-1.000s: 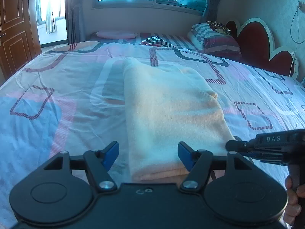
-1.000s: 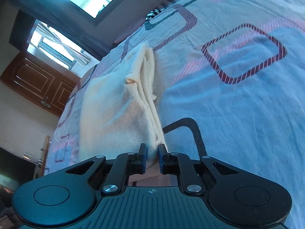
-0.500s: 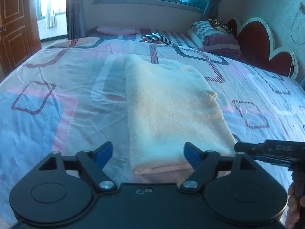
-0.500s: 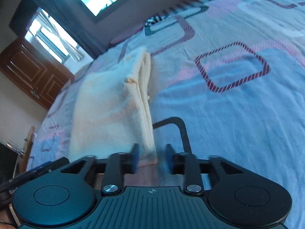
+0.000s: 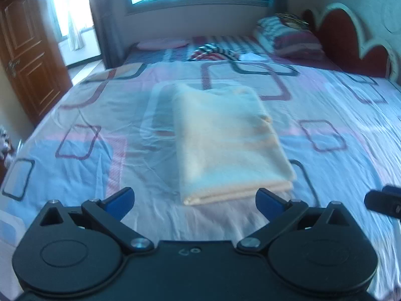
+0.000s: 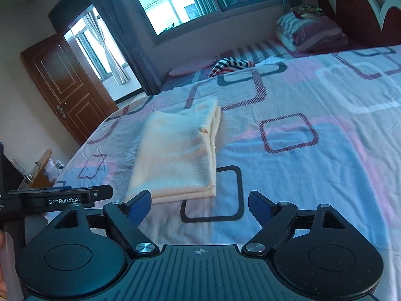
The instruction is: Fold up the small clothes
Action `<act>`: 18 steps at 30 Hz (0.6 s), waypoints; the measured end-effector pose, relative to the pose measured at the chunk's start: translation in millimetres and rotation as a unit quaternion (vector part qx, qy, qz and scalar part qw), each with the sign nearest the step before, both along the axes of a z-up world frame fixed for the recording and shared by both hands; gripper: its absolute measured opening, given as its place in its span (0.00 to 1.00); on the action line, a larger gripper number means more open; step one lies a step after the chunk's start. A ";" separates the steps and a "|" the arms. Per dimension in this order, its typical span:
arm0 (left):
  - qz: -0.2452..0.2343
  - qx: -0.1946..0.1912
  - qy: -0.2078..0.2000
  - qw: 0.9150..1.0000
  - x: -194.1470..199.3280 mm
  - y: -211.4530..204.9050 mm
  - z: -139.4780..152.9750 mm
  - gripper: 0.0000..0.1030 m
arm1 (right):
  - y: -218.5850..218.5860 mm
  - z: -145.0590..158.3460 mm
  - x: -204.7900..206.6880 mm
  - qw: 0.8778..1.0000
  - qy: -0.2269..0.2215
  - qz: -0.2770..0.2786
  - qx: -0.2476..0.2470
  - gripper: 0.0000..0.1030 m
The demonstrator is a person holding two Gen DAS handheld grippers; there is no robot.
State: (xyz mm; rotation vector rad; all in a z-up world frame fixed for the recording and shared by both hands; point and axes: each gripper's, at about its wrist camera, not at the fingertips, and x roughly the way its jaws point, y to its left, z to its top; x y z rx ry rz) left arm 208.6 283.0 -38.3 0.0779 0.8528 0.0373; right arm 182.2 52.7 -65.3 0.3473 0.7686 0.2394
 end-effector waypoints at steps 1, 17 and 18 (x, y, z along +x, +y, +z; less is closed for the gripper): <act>-0.002 -0.001 -0.001 1.000 -6.6 -2.0 7.1 0.99 | -2.9 7.7 -7.9 1.000 -0.007 0.002 0.001 0.83; 0.063 -0.021 -0.112 0.991 -123.5 -34.6 92.1 0.99 | 7.7 99.9 -92.7 0.990 -0.086 -0.030 -0.104 1.00; 0.066 -0.017 -0.115 0.991 -130.2 -36.7 93.7 0.99 | 6.9 102.0 -99.4 0.991 -0.087 -0.032 -0.100 1.00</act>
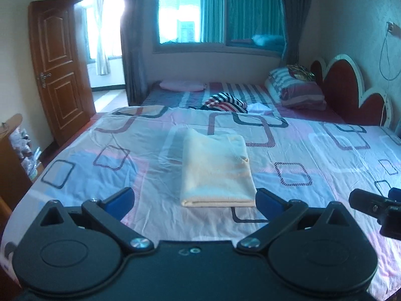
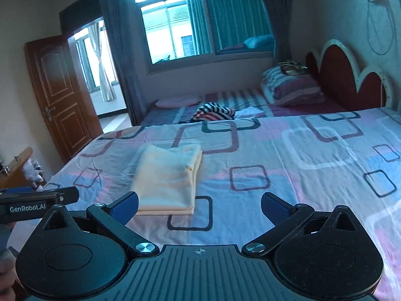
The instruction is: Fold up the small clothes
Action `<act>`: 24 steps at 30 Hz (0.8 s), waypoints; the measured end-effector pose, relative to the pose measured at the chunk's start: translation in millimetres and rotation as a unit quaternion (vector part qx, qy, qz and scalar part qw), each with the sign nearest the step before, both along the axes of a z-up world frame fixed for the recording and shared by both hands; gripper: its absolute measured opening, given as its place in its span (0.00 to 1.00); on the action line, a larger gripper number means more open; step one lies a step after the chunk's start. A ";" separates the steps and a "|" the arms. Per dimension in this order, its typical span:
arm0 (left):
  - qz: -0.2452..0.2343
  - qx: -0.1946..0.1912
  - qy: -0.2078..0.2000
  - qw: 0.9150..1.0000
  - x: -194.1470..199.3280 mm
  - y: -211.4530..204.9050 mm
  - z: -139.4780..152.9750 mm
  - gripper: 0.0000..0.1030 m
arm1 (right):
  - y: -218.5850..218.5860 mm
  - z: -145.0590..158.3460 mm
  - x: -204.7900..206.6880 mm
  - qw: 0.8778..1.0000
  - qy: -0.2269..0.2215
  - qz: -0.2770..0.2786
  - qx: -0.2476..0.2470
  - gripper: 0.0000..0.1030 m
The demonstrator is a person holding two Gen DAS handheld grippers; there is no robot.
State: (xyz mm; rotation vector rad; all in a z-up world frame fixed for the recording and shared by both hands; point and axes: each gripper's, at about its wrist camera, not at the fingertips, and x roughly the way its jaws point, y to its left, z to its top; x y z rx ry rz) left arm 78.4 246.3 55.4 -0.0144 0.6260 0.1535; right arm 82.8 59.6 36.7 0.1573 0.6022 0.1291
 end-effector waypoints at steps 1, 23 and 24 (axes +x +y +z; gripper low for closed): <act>0.002 0.005 0.000 1.000 -7.0 -2.8 1.2 0.99 | -0.9 1.4 -5.8 1.000 -0.003 0.002 0.006 1.00; 0.025 0.007 -0.010 1.000 -95.1 -30.9 13.4 0.99 | -20.4 14.1 -86.2 0.999 -0.043 0.007 -0.002 1.00; 0.026 0.007 -0.011 1.000 -95.6 -31.2 13.9 0.99 | -20.7 14.5 -86.4 0.999 -0.042 0.008 -0.002 1.00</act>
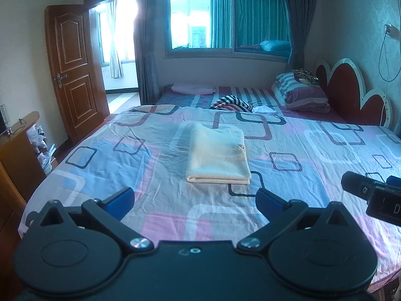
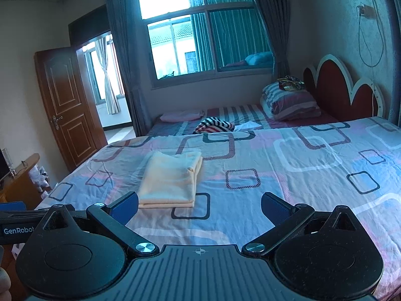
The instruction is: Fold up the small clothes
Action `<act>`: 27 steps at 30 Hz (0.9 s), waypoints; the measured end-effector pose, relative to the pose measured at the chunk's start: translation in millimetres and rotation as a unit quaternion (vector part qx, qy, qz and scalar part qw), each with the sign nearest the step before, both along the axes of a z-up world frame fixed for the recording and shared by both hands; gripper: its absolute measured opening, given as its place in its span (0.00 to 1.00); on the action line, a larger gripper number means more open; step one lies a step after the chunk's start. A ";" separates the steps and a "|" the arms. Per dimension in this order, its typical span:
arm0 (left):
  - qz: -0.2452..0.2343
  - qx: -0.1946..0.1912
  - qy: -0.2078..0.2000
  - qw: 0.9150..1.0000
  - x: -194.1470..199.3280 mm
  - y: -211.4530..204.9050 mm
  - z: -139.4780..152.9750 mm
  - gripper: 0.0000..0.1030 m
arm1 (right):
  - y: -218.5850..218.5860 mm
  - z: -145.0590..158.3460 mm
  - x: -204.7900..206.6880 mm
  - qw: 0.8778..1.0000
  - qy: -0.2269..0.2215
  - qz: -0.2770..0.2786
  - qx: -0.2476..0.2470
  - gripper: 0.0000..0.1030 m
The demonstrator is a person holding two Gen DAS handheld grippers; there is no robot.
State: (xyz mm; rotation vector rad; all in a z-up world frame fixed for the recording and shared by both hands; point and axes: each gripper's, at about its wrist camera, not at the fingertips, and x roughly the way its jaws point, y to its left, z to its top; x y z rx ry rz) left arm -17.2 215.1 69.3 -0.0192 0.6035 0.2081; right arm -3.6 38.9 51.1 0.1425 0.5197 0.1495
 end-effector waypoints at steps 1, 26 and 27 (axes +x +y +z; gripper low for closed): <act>0.002 0.000 -0.001 1.000 -1.5 -0.5 0.7 0.99 | -0.3 0.8 -1.1 1.000 -0.001 0.001 0.000 1.00; 0.018 0.007 -0.017 1.000 -8.5 -1.7 10.7 0.99 | -1.7 -0.8 -0.1 1.000 -0.001 0.005 -0.006 1.00; 0.018 0.007 -0.017 1.000 -8.4 -2.0 10.9 0.99 | -1.8 -0.7 0.0 1.000 -0.002 0.006 -0.006 1.00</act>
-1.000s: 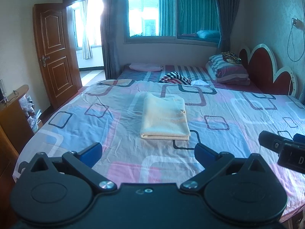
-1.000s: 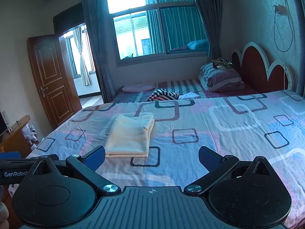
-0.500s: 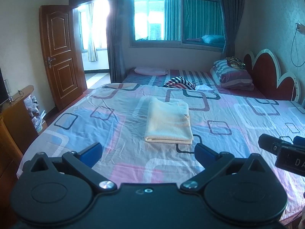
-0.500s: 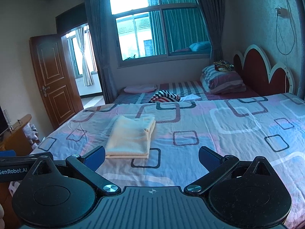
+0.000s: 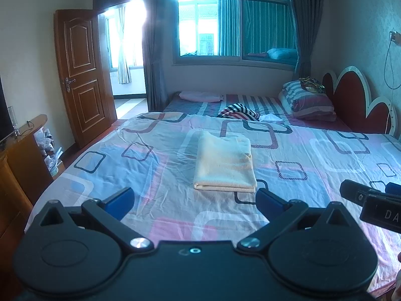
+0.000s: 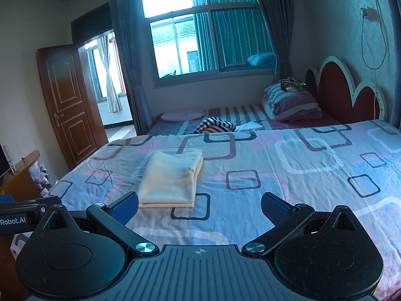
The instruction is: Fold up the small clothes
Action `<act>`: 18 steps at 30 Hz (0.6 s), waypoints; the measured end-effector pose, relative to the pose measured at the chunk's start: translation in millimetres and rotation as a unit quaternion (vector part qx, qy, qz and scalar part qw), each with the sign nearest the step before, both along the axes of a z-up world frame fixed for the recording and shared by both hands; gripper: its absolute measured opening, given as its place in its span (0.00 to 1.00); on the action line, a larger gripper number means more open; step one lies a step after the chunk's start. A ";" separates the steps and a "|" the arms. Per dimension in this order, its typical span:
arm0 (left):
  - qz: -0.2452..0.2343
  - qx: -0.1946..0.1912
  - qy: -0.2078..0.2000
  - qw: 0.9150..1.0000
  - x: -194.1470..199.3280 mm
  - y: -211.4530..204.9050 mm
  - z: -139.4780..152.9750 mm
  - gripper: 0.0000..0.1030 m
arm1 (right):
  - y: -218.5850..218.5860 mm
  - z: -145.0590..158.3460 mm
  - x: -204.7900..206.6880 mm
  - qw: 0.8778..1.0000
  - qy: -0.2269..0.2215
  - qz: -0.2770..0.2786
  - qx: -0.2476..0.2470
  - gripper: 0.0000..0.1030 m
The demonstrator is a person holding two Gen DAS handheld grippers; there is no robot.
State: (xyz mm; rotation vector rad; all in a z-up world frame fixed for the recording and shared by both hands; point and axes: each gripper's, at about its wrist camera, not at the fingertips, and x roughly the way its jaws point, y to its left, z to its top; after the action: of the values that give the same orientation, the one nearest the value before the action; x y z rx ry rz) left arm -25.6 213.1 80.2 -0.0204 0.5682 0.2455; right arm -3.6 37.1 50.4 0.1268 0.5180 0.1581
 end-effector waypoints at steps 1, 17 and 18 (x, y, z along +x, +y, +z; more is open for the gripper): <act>0.000 0.000 0.000 1.000 0.4 -0.1 0.0 0.99 | 0.0 0.0 -0.1 1.000 0.000 0.001 0.000 1.00; 0.002 -0.003 0.003 1.000 3.2 2.4 -1.1 0.99 | 0.3 -3.2 5.4 1.000 0.007 0.003 0.000 1.00; 0.002 -0.003 0.003 1.000 3.4 2.5 -1.1 0.99 | 0.6 -3.4 5.9 1.000 0.007 0.002 -0.001 1.00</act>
State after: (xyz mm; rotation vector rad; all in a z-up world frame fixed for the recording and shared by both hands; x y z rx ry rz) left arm -22.1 215.6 79.1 -0.0270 0.5755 0.2469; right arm 2.3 37.6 47.0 0.1258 0.5327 0.1617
